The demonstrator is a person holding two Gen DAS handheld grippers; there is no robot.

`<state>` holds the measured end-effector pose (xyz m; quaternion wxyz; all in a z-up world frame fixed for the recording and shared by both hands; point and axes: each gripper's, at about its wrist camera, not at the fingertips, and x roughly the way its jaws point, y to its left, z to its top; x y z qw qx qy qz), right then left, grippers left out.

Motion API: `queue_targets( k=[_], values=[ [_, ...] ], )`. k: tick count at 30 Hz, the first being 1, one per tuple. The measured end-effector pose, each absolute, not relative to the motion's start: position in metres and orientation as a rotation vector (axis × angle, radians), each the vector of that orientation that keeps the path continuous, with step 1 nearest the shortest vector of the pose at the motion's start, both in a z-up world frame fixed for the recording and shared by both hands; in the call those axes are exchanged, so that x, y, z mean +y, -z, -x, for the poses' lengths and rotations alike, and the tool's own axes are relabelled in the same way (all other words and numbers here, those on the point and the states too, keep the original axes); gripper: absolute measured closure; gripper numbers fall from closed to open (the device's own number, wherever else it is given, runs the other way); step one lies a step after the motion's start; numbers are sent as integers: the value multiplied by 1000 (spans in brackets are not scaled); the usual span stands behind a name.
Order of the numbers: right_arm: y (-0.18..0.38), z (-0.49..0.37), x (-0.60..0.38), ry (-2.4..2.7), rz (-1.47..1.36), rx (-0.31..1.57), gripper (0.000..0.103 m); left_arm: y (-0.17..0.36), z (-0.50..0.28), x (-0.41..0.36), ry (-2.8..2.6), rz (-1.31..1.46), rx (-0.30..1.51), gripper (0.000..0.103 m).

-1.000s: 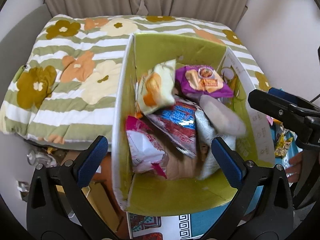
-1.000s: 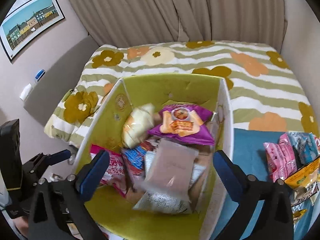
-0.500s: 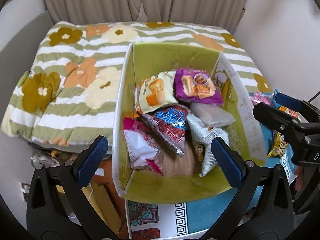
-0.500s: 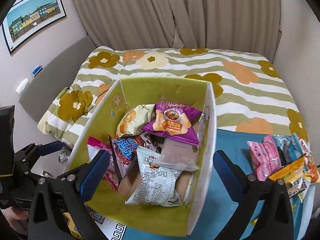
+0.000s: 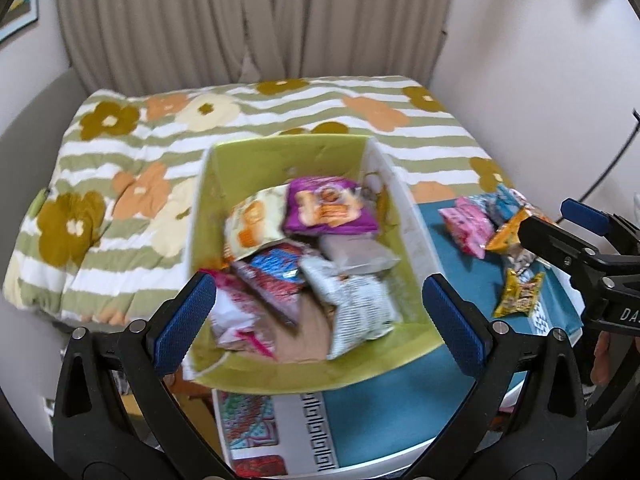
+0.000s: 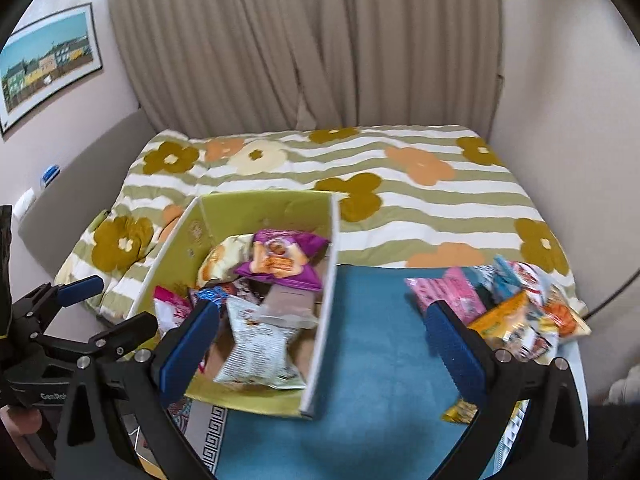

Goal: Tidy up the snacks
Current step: 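Move both tools back toward the snack pile on the blue cloth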

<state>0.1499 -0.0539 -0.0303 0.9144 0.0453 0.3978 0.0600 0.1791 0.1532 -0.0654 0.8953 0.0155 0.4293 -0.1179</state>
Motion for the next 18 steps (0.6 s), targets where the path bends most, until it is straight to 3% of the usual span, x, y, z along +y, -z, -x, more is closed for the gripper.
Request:
queue_targets(
  k=[8, 18],
  values=[
    [21, -119, -134, -29, -111, 790, 0, 59, -169, 73, 335, -51, 874, 1],
    [29, -108, -261, 13, -91, 804, 0, 88, -160, -58, 435, -46, 966, 1]
  ],
)
